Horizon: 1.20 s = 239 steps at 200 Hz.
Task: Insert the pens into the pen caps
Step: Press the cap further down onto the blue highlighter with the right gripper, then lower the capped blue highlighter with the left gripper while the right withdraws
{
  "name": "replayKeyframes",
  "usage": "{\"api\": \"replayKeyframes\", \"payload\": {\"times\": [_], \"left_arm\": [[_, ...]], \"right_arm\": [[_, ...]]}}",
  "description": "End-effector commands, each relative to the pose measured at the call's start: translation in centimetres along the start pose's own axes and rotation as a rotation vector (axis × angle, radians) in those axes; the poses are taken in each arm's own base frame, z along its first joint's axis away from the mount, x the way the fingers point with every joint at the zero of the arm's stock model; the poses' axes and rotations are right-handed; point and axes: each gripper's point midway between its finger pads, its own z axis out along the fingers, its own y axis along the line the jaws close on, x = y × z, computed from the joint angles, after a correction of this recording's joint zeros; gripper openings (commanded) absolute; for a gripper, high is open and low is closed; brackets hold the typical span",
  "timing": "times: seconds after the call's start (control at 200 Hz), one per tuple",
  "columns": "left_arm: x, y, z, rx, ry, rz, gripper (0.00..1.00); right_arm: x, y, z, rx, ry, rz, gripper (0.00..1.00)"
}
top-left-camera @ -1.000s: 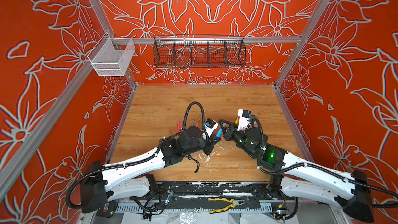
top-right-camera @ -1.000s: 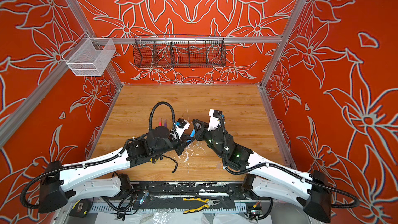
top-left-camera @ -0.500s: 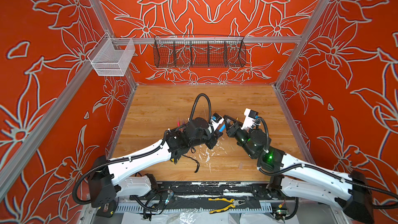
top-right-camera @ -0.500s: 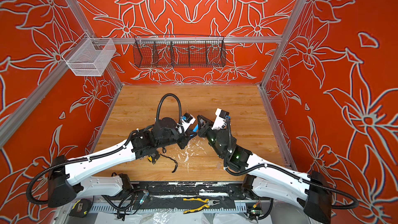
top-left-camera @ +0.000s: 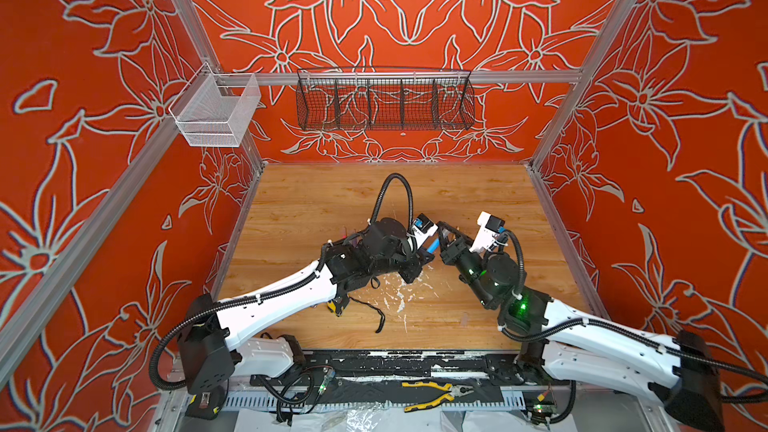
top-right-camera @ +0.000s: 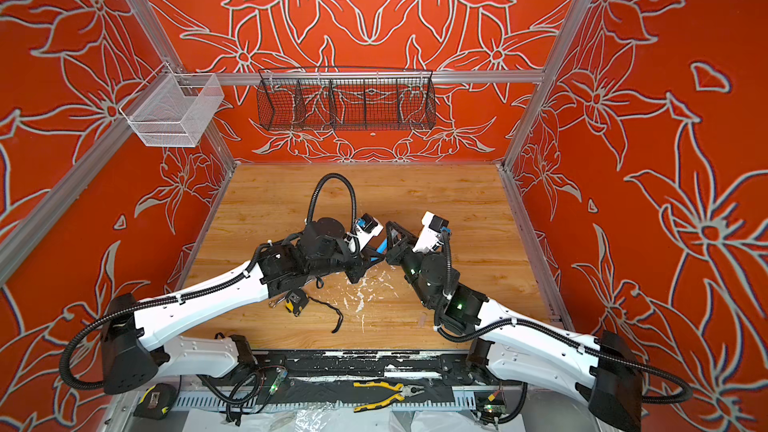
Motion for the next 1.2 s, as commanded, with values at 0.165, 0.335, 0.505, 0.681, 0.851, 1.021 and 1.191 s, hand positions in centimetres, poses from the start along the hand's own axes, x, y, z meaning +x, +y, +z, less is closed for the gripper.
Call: {"api": "replayKeyframes", "payload": {"times": [0.165,0.335,0.505,0.681,0.851,1.021,1.191], "left_arm": [[-2.1,5.1,-0.9,-0.153,-0.277,-0.133,0.00],[7.5,6.5,1.7,-0.198,-0.053,-0.306,0.00],[13.7,7.6,3.3,-0.286,0.183,-0.442,0.00],[17.3,8.0,4.9,-0.342,0.352,-0.489,0.00],[19.3,10.6,5.4,-0.515,0.448,-0.491,0.00],[19.0,12.1,5.7,-0.605,0.472,-0.446,0.00],[19.2,13.2,6.3,-0.667,0.510,-0.410,0.01]], "right_arm": [[3.2,-2.1,-4.3,0.082,0.225,-0.198,0.36],[-1.3,-4.3,-5.7,0.214,0.094,-0.319,0.51],[-5.3,-6.9,-7.1,0.391,-0.018,-0.447,0.60],[-8.5,-10.5,-9.7,0.543,-0.131,-0.500,0.66],[-9.0,-13.7,-10.4,0.596,-0.157,-0.477,0.68],[-8.4,-17.2,-9.2,0.730,-0.093,-0.496,0.68],[-7.7,-22.2,-7.4,0.861,-0.019,-0.446,0.68]]}}
